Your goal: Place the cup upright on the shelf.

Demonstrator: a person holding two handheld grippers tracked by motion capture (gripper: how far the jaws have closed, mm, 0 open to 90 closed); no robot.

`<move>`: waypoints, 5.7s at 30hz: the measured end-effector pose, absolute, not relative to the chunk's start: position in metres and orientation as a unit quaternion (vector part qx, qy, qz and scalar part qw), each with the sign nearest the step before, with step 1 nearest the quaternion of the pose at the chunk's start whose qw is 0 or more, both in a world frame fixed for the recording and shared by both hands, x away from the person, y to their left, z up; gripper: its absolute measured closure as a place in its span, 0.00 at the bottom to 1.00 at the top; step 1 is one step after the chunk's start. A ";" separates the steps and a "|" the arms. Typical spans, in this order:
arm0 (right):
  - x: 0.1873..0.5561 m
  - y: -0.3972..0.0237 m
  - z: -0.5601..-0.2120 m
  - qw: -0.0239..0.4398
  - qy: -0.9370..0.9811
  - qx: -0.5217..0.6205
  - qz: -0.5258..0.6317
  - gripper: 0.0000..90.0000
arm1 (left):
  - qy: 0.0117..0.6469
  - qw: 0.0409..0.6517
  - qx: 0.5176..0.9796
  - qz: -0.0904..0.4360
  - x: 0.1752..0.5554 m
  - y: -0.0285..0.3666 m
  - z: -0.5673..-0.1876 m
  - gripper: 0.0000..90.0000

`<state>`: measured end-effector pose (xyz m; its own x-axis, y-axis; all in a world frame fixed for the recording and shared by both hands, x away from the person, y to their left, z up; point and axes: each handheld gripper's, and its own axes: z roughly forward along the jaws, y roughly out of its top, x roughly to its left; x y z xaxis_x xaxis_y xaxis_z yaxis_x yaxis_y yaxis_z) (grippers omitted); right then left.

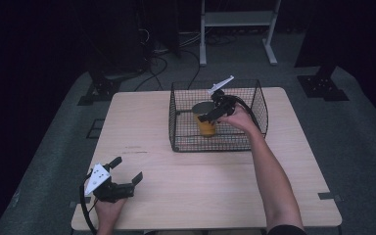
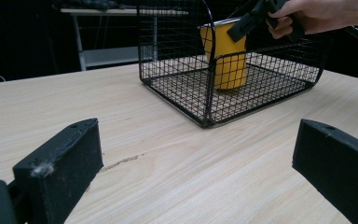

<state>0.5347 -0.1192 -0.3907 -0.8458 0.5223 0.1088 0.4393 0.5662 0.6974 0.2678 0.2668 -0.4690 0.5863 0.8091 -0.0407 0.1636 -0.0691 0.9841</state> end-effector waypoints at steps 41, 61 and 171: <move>0.522 -0.128 -0.395 0.069 0.894 0.267 0.354 0.02 | 0.360 0.579 0.676 0.280 0.268 0.266 -0.469 0.01; 0.517 -0.135 -0.374 0.084 0.866 0.276 0.409 0.00 | 0.361 0.578 0.676 0.281 0.269 0.266 -0.469 0.01; 0.338 -0.284 -0.429 0.065 0.807 0.311 0.498 0.00 | 0.360 0.572 0.680 0.283 0.268 0.264 -0.469 0.01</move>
<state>0.3380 -0.2836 -0.4294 -0.7986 0.5660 0.2048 0.4373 0.3119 0.8435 0.2678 0.2638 -0.4693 0.5807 0.8137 -0.0260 0.1652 -0.0866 0.9825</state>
